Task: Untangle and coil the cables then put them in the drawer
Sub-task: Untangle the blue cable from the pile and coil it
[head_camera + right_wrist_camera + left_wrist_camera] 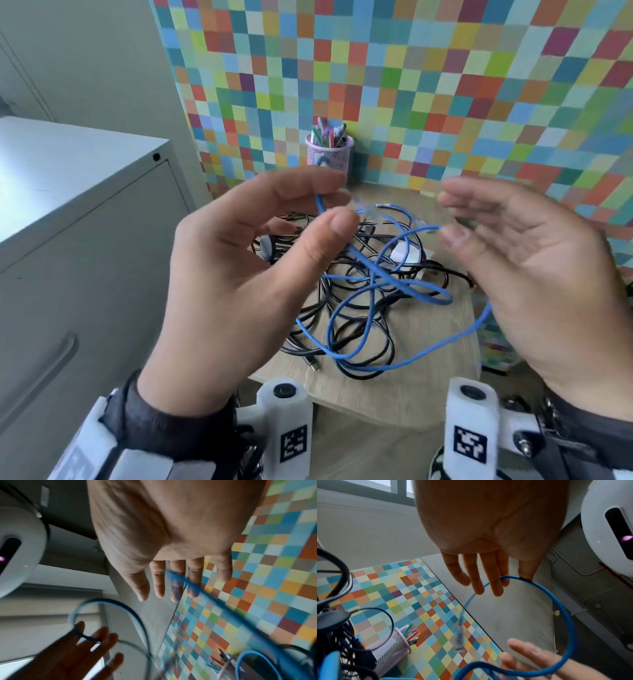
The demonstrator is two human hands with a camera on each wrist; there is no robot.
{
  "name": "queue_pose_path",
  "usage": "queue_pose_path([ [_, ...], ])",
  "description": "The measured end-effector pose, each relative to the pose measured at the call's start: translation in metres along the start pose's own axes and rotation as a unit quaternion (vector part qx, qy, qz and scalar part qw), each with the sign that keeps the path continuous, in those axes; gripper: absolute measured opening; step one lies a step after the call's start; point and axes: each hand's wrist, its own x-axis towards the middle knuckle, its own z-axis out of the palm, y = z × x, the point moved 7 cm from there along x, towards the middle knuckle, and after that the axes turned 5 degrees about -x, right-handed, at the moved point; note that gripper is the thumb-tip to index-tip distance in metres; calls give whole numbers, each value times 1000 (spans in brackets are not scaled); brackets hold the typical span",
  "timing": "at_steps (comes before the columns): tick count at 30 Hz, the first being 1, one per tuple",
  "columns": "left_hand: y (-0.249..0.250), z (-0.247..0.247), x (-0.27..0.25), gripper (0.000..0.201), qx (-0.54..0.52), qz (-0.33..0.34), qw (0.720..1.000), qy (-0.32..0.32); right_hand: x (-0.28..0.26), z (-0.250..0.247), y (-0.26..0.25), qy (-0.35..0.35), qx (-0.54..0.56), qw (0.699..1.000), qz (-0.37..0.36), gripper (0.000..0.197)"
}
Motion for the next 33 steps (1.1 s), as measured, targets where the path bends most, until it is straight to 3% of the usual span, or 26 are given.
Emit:
queue_pose_path([
  [3,-5,-2,1,27,77,5,997,9,-1,-13,-5,37,-55,997,-37,30],
  [9,-7,4,-3,5,158,30,987,12,-14,23,-27,-100,1,993,-67,31],
  [11,-7,1,-1,5,148,32,988,9,-18,28,-28,-145,29,987,-67,51],
  [14,-16,-5,2,20,82,-6,996,-20,-20,31,-31,-200,36,977,-70,57],
  [18,-30,-2,1,38,-76,-75,992,-72,-18,38,-19,-211,-80,971,-74,36],
  [20,-35,3,-1,36,-146,-114,978,-101,-16,40,-9,-190,-81,976,-69,19],
  [23,-41,3,-4,22,-256,-162,944,-134,-9,34,16,-146,-78,986,-12,28],
  [25,-36,0,-2,11,-349,-149,912,-153,-4,28,29,-116,-83,990,18,29],
  [27,-31,-4,1,18,-401,-131,894,-154,-1,21,40,-78,-79,993,47,31],
  [30,-29,-4,2,30,-418,-130,888,-144,0,18,47,-60,-94,991,72,25],
  [33,-28,-1,3,44,-421,-149,888,-113,-3,21,52,-96,-140,980,108,18],
])
